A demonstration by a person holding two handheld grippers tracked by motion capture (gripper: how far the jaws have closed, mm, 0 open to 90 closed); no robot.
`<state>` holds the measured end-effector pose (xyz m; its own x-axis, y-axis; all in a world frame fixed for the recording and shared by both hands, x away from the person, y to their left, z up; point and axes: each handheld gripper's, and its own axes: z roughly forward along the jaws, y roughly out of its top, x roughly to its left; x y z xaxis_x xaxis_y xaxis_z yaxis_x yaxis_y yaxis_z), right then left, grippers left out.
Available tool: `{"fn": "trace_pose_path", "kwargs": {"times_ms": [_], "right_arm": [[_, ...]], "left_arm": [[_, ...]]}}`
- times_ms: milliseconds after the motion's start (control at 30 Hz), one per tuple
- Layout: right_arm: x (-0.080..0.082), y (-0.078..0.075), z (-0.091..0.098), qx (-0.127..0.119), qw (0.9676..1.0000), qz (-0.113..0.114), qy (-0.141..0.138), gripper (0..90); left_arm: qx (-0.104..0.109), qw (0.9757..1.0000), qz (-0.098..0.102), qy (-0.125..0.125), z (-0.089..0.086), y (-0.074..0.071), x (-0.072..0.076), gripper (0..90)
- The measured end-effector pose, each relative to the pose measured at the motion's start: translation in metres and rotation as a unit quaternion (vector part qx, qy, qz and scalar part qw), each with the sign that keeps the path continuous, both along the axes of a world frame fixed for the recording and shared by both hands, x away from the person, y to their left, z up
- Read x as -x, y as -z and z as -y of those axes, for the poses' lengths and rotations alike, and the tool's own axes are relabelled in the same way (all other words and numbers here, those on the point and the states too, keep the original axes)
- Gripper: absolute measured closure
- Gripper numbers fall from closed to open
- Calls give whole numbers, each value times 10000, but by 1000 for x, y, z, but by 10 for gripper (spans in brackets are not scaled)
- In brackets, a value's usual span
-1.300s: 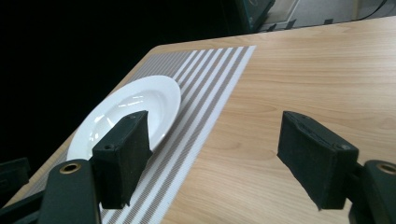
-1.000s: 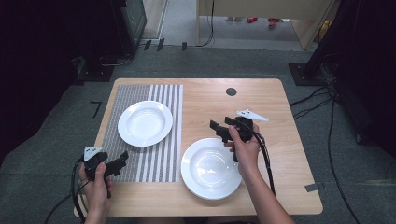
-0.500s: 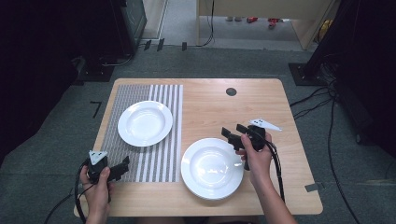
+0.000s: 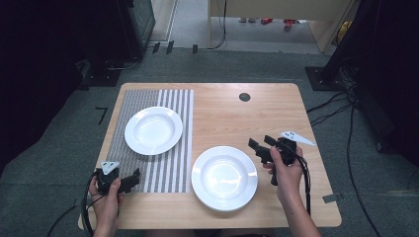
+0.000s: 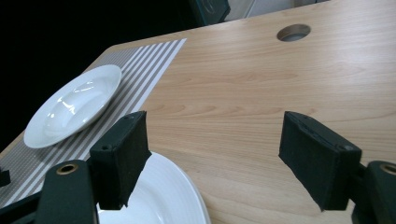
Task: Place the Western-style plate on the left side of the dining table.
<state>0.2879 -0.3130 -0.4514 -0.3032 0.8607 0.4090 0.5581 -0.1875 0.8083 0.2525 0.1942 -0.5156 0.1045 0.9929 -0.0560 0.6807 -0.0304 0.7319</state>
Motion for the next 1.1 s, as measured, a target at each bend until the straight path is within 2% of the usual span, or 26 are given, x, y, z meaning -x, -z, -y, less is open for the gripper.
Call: {"fn": "trace_pose_path", "kwargs": {"times_ms": [100, 200, 333, 467, 667, 833, 1100], "right_arm": [[8, -2, 10, 89, 9999, 53, 43, 243], [14, 2, 19, 68, 9999, 36, 138, 244], [21, 6, 31, 43, 9996, -11, 272, 244], [28, 7, 42, 52, 9992, -21, 390, 244], [39, 8, 58, 103, 9985, 18, 528, 244], [46, 14, 71, 119, 9977, -56, 671, 245], [57, 20, 93, 33, 9957, -88, 926, 244]], "left_arm": [[-165, 9999, 20, 24, 3, 1, 1, 136], [-214, 9997, 71, 33, 4, 3, 2, 136], [-150, 9998, 83, 43, 2, 3, 3, 136], [-273, 9996, 60, 47, 5, 3, 2, 136], [-269, 9996, 61, 44, 5, 3, 2, 136], [-270, 9996, 61, 44, 5, 3, 2, 136], [-272, 9996, 60, 45, 5, 3, 2, 136]]}}
